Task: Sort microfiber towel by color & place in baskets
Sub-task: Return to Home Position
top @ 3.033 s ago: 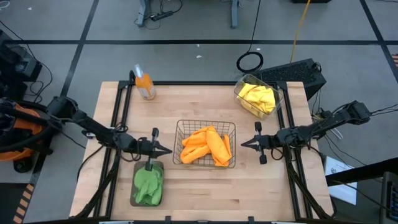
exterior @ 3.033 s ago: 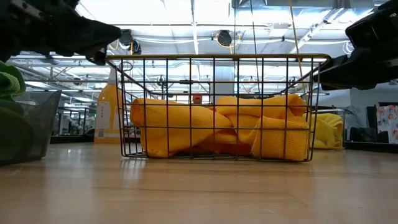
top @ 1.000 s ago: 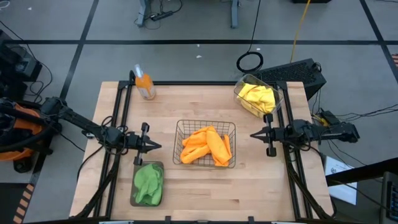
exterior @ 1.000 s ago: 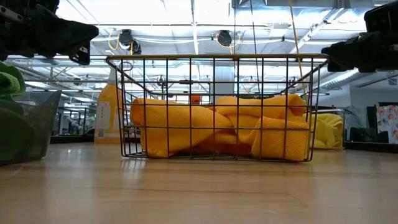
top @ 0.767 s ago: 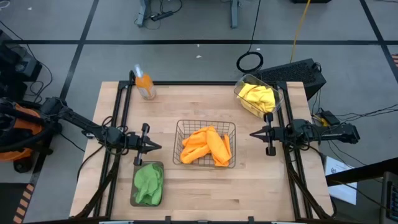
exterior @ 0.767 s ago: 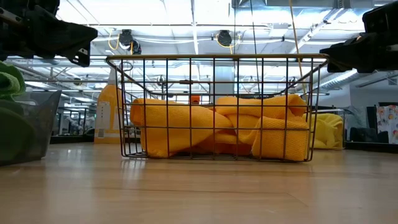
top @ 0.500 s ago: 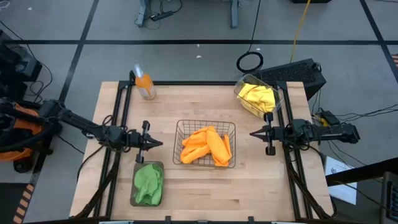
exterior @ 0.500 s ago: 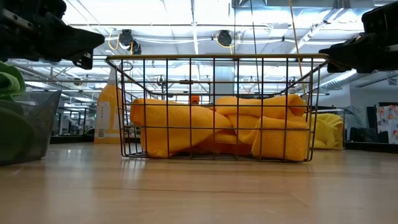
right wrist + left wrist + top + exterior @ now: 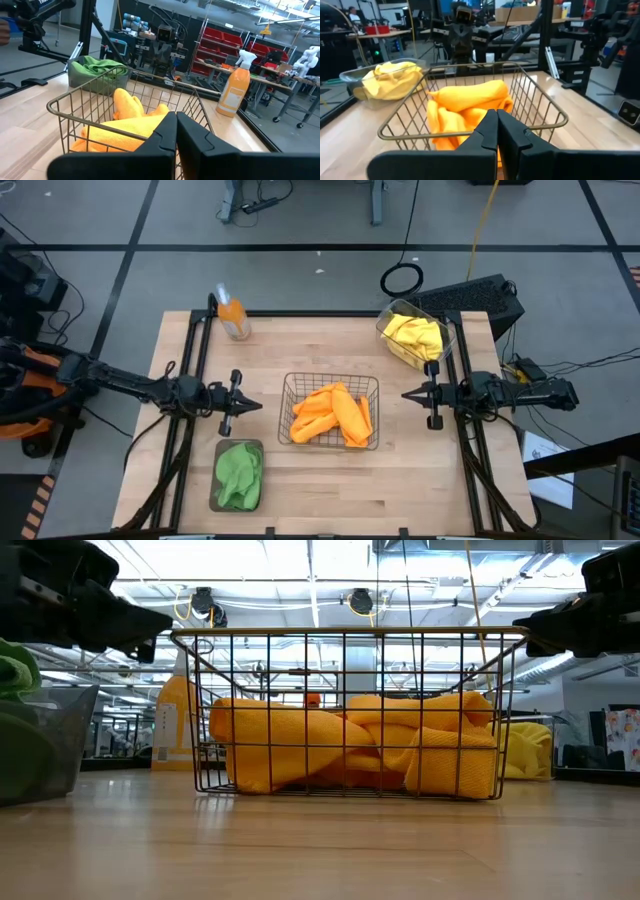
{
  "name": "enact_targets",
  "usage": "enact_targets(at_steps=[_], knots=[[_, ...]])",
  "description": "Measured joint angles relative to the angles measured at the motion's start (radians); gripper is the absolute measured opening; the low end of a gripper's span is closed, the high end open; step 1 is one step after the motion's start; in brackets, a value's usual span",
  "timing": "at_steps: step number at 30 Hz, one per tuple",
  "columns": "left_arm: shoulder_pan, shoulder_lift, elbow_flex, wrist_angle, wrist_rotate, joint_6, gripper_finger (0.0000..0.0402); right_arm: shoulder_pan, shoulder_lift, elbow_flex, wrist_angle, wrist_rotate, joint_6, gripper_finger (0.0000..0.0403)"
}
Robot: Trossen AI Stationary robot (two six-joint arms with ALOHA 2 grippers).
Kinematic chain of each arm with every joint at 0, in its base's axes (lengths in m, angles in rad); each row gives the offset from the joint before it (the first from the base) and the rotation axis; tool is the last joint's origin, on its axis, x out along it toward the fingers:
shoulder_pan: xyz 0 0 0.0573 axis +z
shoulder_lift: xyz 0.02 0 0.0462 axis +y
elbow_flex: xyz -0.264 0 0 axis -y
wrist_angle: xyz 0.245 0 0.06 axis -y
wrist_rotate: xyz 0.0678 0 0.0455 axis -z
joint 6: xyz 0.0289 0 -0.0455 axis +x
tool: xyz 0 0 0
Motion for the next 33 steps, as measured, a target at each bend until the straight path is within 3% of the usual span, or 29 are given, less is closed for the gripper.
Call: enact_targets(at_steps=[26,33], knots=[[0.0,-0.547,0.0,-0.491,0.023,0.003,0.0001,0.0,0.0,0.0,0.001,0.001,0.0,0.0002],[0.005,-0.553,0.0,-0.507,-0.022,0.003,0.0001,0.0,0.0,0.0,0.002,0.003,0.0,0.0002]])
